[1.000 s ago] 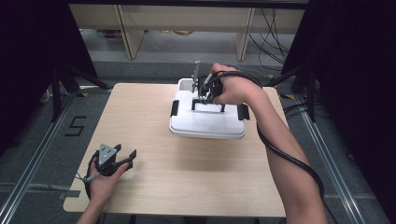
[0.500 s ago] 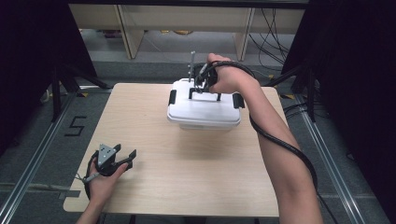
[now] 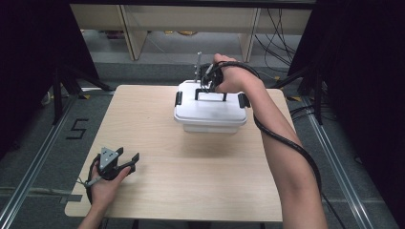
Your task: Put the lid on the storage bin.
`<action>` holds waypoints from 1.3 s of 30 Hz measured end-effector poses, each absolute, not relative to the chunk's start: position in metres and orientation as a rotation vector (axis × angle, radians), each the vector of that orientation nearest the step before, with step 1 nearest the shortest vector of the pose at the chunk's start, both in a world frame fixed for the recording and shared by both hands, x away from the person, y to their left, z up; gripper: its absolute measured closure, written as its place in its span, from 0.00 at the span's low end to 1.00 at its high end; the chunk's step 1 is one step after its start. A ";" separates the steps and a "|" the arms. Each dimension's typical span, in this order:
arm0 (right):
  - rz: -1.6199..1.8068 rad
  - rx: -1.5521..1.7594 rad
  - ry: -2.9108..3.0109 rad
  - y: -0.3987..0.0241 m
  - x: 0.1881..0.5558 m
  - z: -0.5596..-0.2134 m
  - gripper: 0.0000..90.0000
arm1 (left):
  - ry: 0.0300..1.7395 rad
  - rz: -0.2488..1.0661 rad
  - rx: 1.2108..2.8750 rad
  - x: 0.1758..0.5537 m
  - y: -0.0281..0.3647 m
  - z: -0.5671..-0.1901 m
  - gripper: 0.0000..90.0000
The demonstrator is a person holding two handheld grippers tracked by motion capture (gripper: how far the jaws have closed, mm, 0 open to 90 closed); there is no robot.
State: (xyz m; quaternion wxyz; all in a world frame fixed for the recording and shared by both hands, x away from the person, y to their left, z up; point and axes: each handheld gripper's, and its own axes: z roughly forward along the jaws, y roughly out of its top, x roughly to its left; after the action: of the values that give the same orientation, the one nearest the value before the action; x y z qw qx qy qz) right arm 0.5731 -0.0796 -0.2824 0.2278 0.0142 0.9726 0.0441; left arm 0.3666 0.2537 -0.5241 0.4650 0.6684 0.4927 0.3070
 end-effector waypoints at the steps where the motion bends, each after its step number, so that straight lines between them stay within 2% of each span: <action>1: 0.119 0.032 2.681 -0.080 0.575 -0.283 0.95 | 1.214 0.752 1.644 0.367 0.254 -0.524 0.34; 12: 0.126 0.128 2.675 -0.086 0.588 -0.294 0.95 | 1.216 0.751 1.648 0.366 0.254 -0.524 0.34; 20: 0.125 0.065 2.640 -0.090 0.602 -0.295 0.95 | 1.218 0.748 1.646 0.366 0.254 -0.523 0.34; 21: 0.121 0.188 2.649 -0.090 0.597 -0.297 0.95 | 1.218 0.747 1.645 0.366 0.254 -0.524 0.34; 39: 0.146 0.129 2.615 -0.090 0.615 -0.301 0.95 | 1.199 0.748 1.653 0.367 0.255 -0.523 0.34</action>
State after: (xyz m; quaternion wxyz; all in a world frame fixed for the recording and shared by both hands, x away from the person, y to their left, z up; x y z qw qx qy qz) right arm 0.6146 -0.0902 -0.3012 0.2566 0.0475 0.9638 0.0538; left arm 0.3668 0.2554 -0.5234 0.4649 0.6729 0.4884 0.3043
